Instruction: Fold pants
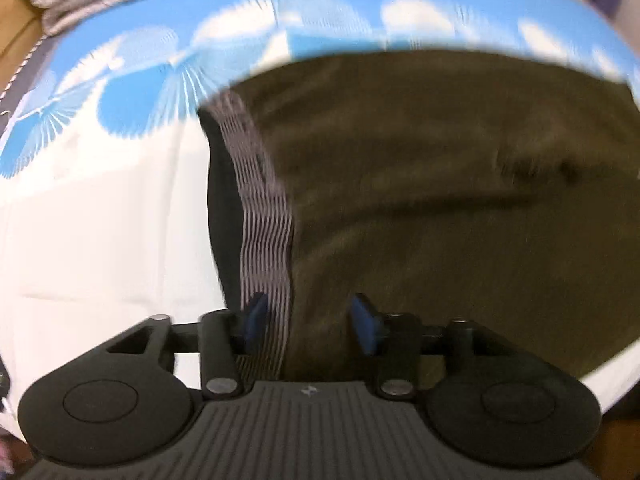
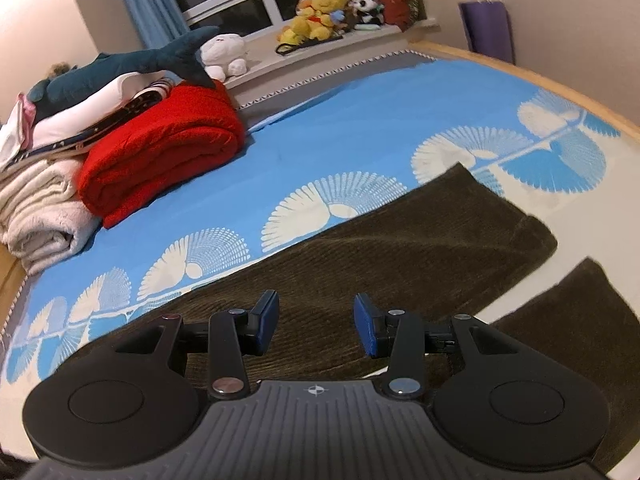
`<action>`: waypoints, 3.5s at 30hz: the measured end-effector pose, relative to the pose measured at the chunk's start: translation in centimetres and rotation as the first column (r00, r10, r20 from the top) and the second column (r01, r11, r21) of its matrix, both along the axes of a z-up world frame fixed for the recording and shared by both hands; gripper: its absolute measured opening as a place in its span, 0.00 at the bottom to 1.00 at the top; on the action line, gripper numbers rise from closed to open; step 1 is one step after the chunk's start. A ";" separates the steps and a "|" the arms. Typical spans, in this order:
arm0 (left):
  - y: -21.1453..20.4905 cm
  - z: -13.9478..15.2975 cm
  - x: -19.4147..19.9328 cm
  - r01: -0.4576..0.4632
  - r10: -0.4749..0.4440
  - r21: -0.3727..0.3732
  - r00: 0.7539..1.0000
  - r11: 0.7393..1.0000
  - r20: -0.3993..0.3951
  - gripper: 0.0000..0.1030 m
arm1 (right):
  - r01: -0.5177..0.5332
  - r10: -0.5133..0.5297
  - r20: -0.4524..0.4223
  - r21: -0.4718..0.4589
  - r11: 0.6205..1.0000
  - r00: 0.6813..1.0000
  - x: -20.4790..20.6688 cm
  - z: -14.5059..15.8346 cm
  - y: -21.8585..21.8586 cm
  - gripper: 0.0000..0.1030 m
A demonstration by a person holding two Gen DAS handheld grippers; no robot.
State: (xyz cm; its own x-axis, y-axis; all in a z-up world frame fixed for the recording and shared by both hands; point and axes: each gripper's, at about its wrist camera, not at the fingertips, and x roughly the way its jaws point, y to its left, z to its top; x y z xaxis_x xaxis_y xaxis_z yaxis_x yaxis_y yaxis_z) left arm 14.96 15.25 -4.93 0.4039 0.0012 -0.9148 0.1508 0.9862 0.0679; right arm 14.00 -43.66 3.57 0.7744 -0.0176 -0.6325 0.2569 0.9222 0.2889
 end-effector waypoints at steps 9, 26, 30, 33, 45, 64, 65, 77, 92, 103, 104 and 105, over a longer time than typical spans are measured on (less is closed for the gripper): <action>-2.7 3.3 0.8 -0.014 0.008 0.022 0.965 1.000 0.264 0.60 | -0.001 0.007 0.047 -0.114 0.993 0.999 0.1 0.2 0.7 0.42; -3.6 3.8 4.9 -0.116 0.133 -0.100 0.975 0.988 0.177 0.04 | -0.115 0.129 0.051 -0.215 0.970 0.990 2.8 0.9 4.1 0.24; -3.8 5.5 8.3 -0.126 0.135 -0.065 0.975 0.990 0.176 0.04 | -0.154 0.165 0.040 -0.204 0.967 0.985 3.7 1.0 5.0 0.01; -3.7 7.0 11.2 -0.144 0.164 -0.093 0.952 0.985 0.258 0.05 | -0.172 0.184 0.037 -0.218 0.961 0.982 4.3 1.1 5.8 0.01; -3.3 0.0 17.9 -0.134 0.125 0.007 0.938 0.991 0.323 0.22 | -0.224 0.227 0.008 -0.145 0.964 0.974 5.9 0.9 6.6 0.02; -3.7 -6.5 23.5 0.027 -0.029 0.013 0.979 1.000 0.200 0.15 | -0.224 0.220 -0.042 -0.153 0.963 0.975 7.6 -0.4 5.5 0.03; -4.4 -6.4 23.3 0.052 -0.062 0.055 0.976 0.997 0.208 0.06 | -0.220 0.216 -0.043 -0.155 0.963 0.976 7.6 -0.4 5.3 0.02; -8.8 -0.1 15.6 0.187 -0.274 0.301 0.920 0.935 0.281 0.02 | -0.142 0.140 -0.026 -0.139 0.980 0.990 6.2 -0.2 3.0 0.02; -5.5 2.3 -4.0 0.262 -0.260 -0.069 0.965 0.963 0.028 0.11 | -0.133 0.133 -0.031 -0.021 0.991 0.991 3.6 -0.1 4.4 0.03; 4.1 -2.1 0.5 -0.383 0.283 -0.400 0.915 0.833 -0.286 0.61 | -0.064 0.071 -0.085 0.082 0.995 0.994 4.6 -1.7 3.3 0.03; 4.1 -2.3 0.8 -0.391 0.291 -0.395 0.912 0.831 -0.290 0.67 | -0.059 0.067 -0.089 0.088 0.994 0.994 4.8 -1.9 3.3 0.03; 4.1 -2.4 1.2 -0.398 0.299 -0.393 0.909 0.829 -0.292 0.67 | -0.055 0.063 -0.095 0.092 0.994 0.993 5.0 -2.0 3.3 0.03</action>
State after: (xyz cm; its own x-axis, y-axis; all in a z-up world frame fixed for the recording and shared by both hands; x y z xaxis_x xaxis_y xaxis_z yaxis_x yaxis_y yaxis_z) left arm 16.14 19.32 -7.30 0.2524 -0.3111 -0.9162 -0.2474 0.8947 -0.3720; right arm 19.01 -40.37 1.53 0.7067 0.0864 -0.7022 0.2339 0.9082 0.3471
